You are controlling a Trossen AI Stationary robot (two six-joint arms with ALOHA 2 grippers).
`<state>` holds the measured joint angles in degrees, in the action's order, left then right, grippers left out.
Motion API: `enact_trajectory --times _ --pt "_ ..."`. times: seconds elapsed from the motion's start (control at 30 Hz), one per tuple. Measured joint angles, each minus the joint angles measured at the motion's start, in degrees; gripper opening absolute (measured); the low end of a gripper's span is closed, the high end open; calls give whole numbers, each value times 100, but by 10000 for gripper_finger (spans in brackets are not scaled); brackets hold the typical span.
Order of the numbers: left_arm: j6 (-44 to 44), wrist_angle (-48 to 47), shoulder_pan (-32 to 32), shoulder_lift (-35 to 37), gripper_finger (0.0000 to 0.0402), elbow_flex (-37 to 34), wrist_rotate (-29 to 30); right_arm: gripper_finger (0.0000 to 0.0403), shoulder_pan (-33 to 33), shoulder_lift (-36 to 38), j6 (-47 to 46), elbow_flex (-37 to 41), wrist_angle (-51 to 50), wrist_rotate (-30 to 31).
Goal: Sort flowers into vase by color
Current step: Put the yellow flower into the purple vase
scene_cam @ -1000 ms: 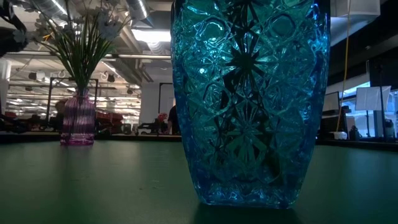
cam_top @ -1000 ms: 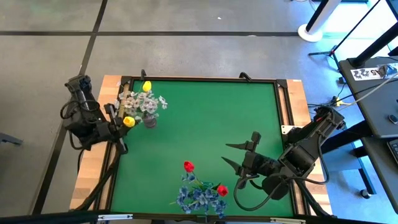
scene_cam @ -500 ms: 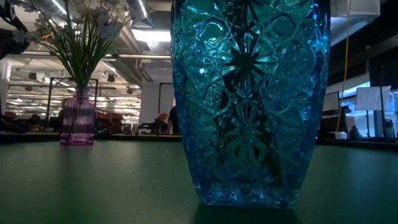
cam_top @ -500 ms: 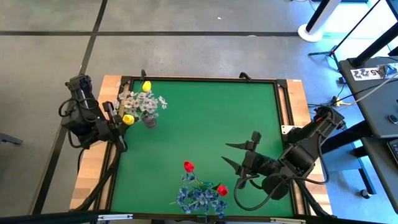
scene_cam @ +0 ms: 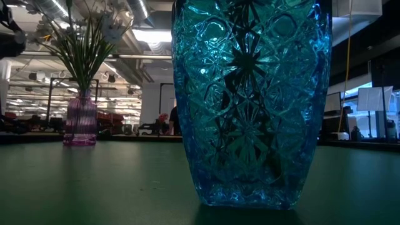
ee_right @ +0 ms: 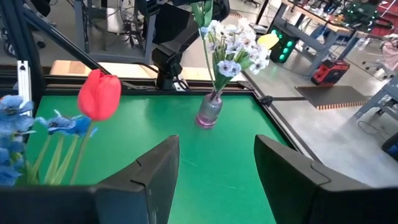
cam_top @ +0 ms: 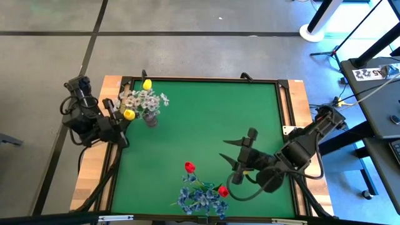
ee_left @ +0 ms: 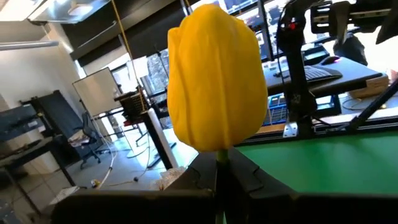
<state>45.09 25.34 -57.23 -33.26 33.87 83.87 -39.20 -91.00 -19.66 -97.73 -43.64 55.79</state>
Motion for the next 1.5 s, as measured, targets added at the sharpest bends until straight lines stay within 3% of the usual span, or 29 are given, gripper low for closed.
enact_trajectory --times 0.37,0.53,0.7,0.9,1.07,1.27,1.5 --pt "-301 -6 731 -8 1 -4 -817 209 24 0 0 0 6 -98" --pt "-380 147 1077 -8 1 -4 -700 209 24 0 0 0 5 -100" --pt "-495 3 732 2 1 302 371 209 24 0 1 0 2 -100" --pt "-1032 -22 13 -6 1 393 35 209 24 0 0 0 5 -98" --pt "-600 -31 -565 -3 1 393 367 209 24 0 0 0 7 -98" --pt "-504 -271 -557 38 1 396 497 209 24 0 0 0 7 -98" --pt "-477 -578 -132 38 1 396 448 209 24 0 0 0 7 -100"
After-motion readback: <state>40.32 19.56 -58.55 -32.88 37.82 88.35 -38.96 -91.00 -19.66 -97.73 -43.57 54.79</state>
